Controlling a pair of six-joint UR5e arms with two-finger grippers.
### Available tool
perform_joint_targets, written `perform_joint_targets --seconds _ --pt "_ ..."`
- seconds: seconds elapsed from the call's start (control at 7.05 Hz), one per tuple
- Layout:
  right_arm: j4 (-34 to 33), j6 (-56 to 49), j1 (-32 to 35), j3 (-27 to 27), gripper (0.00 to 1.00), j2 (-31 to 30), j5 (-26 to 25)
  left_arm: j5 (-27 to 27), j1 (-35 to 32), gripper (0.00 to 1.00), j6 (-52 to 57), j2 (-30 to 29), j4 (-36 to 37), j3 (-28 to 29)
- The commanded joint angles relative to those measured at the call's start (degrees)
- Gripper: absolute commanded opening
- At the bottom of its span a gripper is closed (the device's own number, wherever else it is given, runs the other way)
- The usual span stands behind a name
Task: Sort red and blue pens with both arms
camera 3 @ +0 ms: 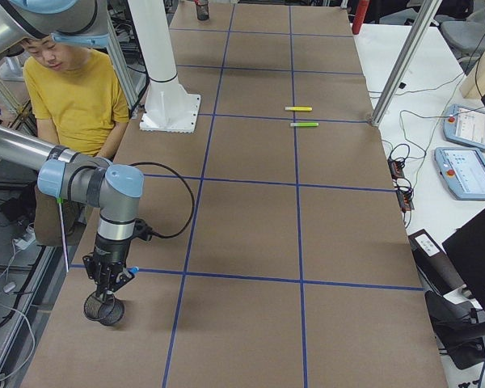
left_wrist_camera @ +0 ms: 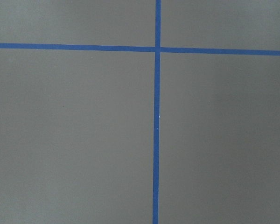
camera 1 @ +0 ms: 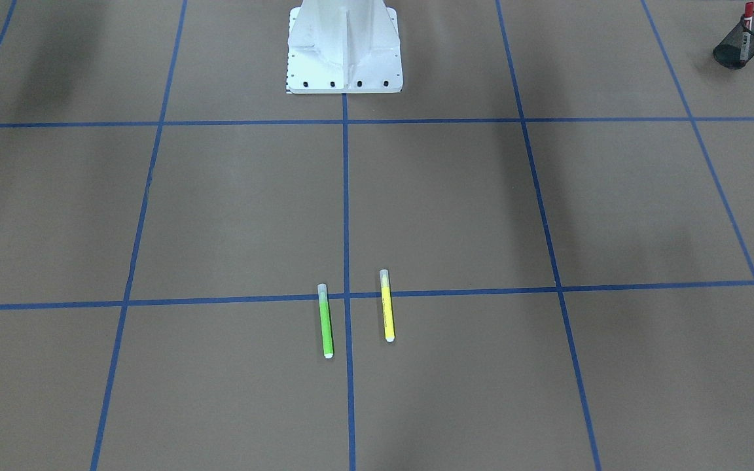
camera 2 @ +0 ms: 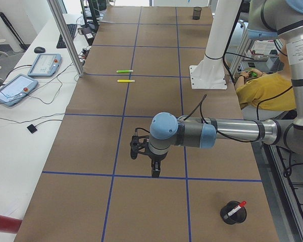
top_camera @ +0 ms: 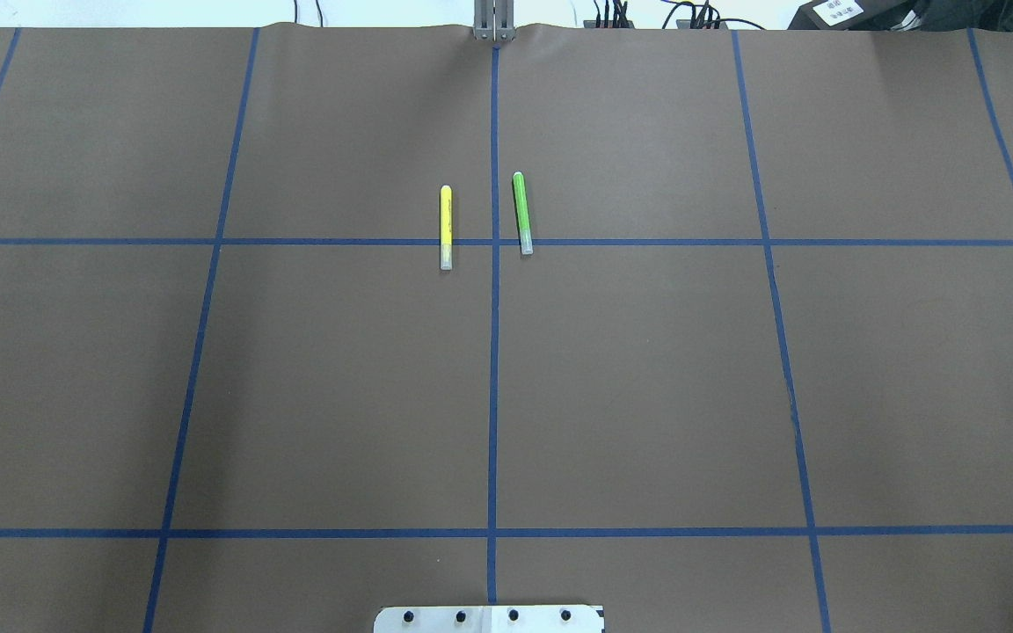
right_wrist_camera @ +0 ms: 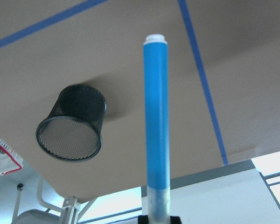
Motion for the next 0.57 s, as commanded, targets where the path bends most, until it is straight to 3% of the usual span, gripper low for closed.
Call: perform_joint_targets --seconds 0.0,0.43 --pt "-12.5 -1.2 5.6 -0.1 0.00 -0.5 -3.1 0.0 0.0 0.99 0.2 0.1 -0.7 0.1" --pt "-20.5 8.1 8.3 -1.0 0.00 2.6 -2.2 0.0 -0.1 0.99 0.6 0.0 -0.9 0.4"
